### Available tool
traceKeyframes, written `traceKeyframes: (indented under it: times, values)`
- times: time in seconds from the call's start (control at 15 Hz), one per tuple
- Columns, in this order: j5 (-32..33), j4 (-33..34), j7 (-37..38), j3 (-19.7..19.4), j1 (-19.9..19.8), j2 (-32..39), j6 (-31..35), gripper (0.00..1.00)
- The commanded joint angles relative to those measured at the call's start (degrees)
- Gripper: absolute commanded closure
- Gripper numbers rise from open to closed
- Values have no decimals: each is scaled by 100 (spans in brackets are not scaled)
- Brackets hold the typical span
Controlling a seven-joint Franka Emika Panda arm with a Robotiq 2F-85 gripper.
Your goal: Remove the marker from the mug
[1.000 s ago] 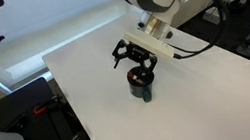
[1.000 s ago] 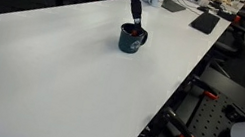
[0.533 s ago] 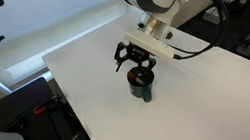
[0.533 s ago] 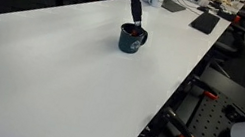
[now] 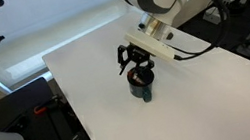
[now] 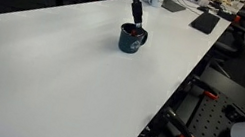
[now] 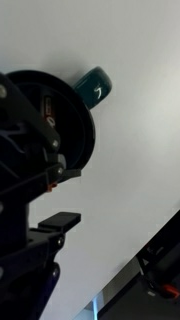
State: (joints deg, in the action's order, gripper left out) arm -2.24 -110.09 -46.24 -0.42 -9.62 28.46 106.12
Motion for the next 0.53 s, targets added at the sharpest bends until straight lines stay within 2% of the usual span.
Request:
traceKeyframes:
  times: [0.0,0.27,0.47]
  values:
    - [186,-50,250,-53,23,-136,22,28]
    - [541,8,556,-117,50,-230,43,1]
    - [669,78,570,-85,51,-222,5,0]
